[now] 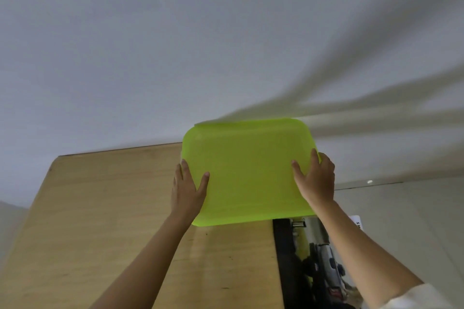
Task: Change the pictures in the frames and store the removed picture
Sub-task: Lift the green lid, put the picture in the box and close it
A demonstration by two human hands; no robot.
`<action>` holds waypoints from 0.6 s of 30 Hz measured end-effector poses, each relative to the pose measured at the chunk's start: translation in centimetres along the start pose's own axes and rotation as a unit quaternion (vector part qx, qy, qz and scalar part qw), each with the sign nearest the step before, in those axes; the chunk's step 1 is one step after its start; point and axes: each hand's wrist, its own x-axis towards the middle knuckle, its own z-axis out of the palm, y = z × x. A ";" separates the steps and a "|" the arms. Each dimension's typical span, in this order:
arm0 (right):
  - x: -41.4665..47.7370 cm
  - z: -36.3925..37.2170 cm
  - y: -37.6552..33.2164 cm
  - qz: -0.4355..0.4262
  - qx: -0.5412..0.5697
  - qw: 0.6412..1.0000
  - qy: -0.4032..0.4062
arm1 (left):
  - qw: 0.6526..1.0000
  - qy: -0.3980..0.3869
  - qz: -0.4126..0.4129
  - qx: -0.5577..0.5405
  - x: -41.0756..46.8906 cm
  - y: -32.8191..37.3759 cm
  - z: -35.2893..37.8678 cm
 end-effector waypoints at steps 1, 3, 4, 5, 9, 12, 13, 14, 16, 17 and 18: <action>0.0 0.0 0.0 0.002 0.004 1.000 0.002 | 1.000 0.003 0.001 -0.004 -0.1 0.0 0.0; 0.0 0.1 0.0 0.004 0.007 1.000 0.006 | 1.000 0.011 0.006 -0.022 -0.3 -0.1 -0.1; 0.0 0.0 -0.1 0.003 0.008 1.000 0.008 | 0.999 0.017 0.008 -0.033 -0.4 0.0 -0.1; 0.0 0.0 -0.2 0.002 0.011 1.000 0.011 | 0.999 0.023 0.007 -0.043 -0.4 0.0 -0.1; 0.3 0.0 0.0 0.006 0.037 0.999 0.005 | 0.997 0.040 -0.003 -0.073 -0.4 0.1 -0.5; 0.5 -0.3 0.1 0.021 0.065 0.998 0.000 | 0.996 0.037 -0.002 -0.087 -0.2 0.1 -0.8; 0.5 -0.3 0.1 0.023 0.072 0.997 0.000 | 0.995 0.035 -0.002 -0.090 -0.1 0.0 -0.8; 0.5 -0.4 0.1 0.024 0.079 0.997 -0.001 | 0.995 0.034 -0.002 -0.092 -0.1 0.0 -0.8; 0.5 -0.5 0.1 0.023 0.092 0.995 -0.004 | 0.995 0.037 -0.004 -0.095 0.0 -0.1 -0.9; 0.5 -0.5 0.1 0.024 0.099 0.995 -0.004 | 0.995 0.038 -0.005 -0.097 0.0 -0.2 -0.9; 0.5 -0.5 0.1 0.028 0.106 0.994 -0.005 | 0.994 0.039 -0.006 -0.098 0.0 -0.2 -0.9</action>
